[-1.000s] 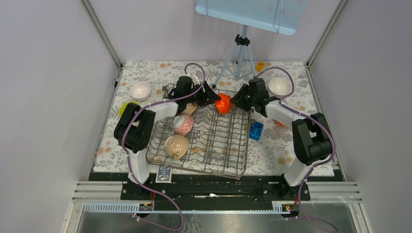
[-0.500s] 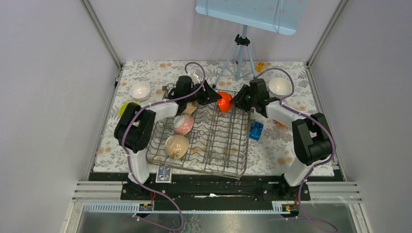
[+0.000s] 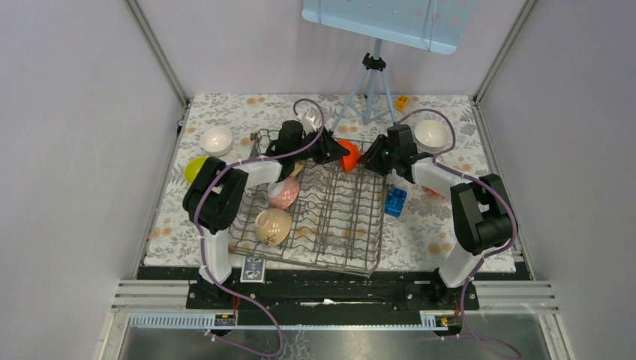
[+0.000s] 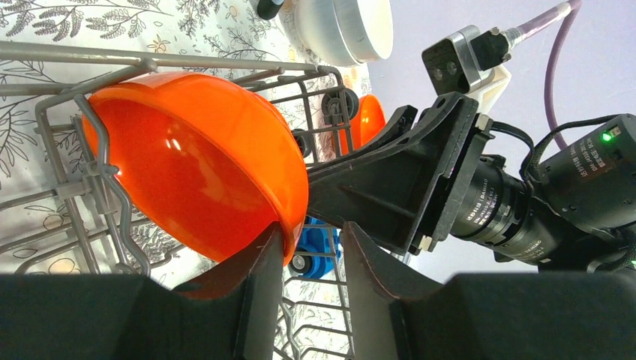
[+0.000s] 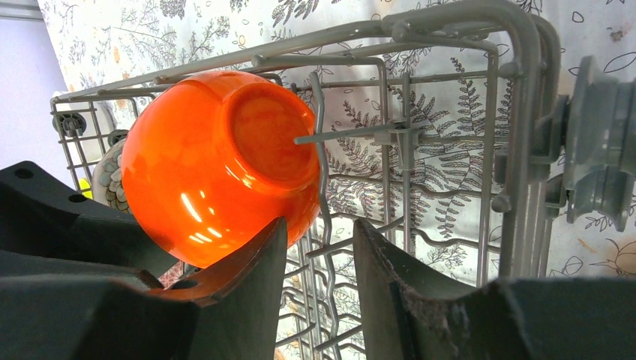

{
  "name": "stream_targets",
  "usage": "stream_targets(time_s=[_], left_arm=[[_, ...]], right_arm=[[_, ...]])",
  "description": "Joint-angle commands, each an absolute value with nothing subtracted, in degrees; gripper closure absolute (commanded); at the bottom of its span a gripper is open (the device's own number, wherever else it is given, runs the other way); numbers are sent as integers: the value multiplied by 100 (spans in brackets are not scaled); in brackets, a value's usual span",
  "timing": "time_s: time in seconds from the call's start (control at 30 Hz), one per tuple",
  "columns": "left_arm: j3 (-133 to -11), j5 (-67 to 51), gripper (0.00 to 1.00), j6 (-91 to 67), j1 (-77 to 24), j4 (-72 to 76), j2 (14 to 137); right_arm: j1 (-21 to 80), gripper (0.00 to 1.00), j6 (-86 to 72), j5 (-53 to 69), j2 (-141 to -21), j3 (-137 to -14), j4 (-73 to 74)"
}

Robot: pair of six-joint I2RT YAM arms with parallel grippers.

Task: Unload the bowls from the dish rack
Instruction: Pick up the bowl from the dish rack.

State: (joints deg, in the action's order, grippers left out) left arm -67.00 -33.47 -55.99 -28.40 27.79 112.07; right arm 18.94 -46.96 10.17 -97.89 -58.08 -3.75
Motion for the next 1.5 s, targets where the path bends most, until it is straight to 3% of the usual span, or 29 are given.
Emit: stream_targets(time_s=[0.0, 0.33, 0.5, 1.0, 1.47], left_arm=[[-6809, -3525, 63, -5673, -2916, 3314, 11270], [-6795, -3490, 84, -5746, -2936, 3543, 11397], [-6784, -3498, 100, -5766, -2935, 3687, 11415], [-6542, -3702, 100, -5927, -2927, 4159, 11109], [-6043, -4149, 100, -6235, -2874, 4919, 10465]], right_arm=[[1861, 56, -4652, 1131, -9823, -5792, -537], [1863, 55, -4641, 1195, -9768, -5744, -504], [1863, 52, -4577, 1154, -9595, -5689, -398], [1822, 20, -4150, 558, -8298, -5603, 710], [1823, 15, -3582, 854, -6420, -5011, 1220]])
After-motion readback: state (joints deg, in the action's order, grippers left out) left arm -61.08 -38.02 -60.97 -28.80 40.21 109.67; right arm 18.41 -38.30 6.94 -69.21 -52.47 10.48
